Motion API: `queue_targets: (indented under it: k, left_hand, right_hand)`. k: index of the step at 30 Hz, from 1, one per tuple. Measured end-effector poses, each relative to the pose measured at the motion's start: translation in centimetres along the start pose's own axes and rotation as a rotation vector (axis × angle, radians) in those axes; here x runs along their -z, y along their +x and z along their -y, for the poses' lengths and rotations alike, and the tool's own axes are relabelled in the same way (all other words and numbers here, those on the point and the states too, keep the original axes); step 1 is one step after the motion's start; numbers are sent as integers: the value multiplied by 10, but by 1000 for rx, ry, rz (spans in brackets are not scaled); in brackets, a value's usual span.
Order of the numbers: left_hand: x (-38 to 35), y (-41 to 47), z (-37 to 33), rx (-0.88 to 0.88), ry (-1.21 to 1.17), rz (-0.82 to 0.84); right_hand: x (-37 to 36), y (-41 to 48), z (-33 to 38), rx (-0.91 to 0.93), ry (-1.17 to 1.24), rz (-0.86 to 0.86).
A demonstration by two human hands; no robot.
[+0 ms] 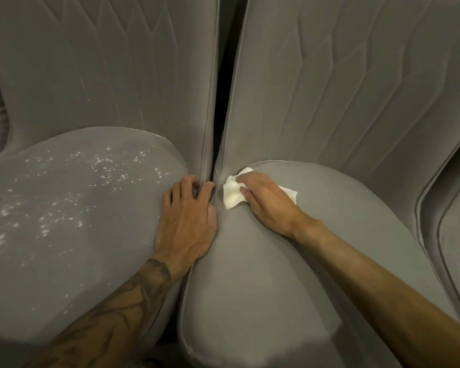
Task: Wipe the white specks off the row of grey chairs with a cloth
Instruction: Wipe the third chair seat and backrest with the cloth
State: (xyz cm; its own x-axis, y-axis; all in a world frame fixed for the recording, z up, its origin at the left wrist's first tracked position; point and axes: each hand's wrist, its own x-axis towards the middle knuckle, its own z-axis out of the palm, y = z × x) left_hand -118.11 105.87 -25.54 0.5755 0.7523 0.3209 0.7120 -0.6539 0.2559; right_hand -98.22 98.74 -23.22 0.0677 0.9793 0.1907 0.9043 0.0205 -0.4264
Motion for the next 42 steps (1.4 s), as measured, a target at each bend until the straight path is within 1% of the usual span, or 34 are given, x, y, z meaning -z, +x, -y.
queue_targets:
  k: [3,4,6,8,10,13,15,16,17,19,20,21,22,25,28,29,31,33,34,35,37,38,39,40,42]
  left_hand:
    - [3,1,-1,3,-16,17]
    - [4,2,-1,3,-23,24]
    - [6,1,-1,5,-50,42]
    - [8,2,0,9,-94,67]
    - [13,2,1,16,-150,83]
    - [23,4,10,-36,-223,140]
    - [30,1,19,-108,-253,170]
    - [31,-2,24,-150,-268,180]
    - [33,-5,28,-184,-286,194]
    - [32,-11,35,-213,-325,233]
    - [32,-13,37,-217,-344,238]
    - [31,-13,39,-218,-371,229]
    - [29,-13,39,-222,-410,216]
    - [28,-12,39,-226,-483,171]
    - [25,-12,42,-211,-489,173]
    - [24,-13,43,-202,-490,193]
    - [24,-14,45,-176,-489,239]
    - [24,-14,45,-157,-480,239]
    - [24,-14,45,-168,-475,234]
    - [25,-15,45,-194,-471,228]
    - [26,-13,44,-232,-468,215]
    - [26,-13,43,-231,-457,212]
    - [26,-13,43,-225,-436,213]
    - [27,-13,41,-219,-415,217]
    - [29,-12,38,-217,-366,227]
  right_hand:
    - [-2,16,-4,-159,-17,-88]
    - [-8,14,4,-175,-14,-98]
    - [-19,-2,21,-99,35,-96]
    - [-18,-20,29,0,69,-44]
    - [-8,-18,24,9,31,5]
    - [-4,5,18,-148,2,-61]
    - [-14,1,33,-188,-3,-104]
    - [-20,-9,45,-166,11,-119]
    - [-25,-24,58,-101,49,-112]
    - [-28,-53,81,64,142,-24]
    - [-26,-57,84,109,161,18]
    - [-21,-52,82,112,164,25]
    - [-16,-43,78,78,157,-7]
    - [-5,-13,63,-90,114,-96]
    - [-18,-22,74,-90,96,-80]
    - [-25,-36,85,-46,119,-50]
    - [-31,-70,109,108,189,49]
    - [-27,-88,115,234,247,148]
    - [-22,-82,110,233,263,129]
    - [-17,-72,101,194,261,72]
    - [-8,-47,81,27,179,-61]
    - [-8,-39,77,-31,133,-81]
    - [-13,-37,77,-50,103,-83]
    - [-20,-42,81,-28,97,-85]
    - [-34,-63,92,138,105,-71]
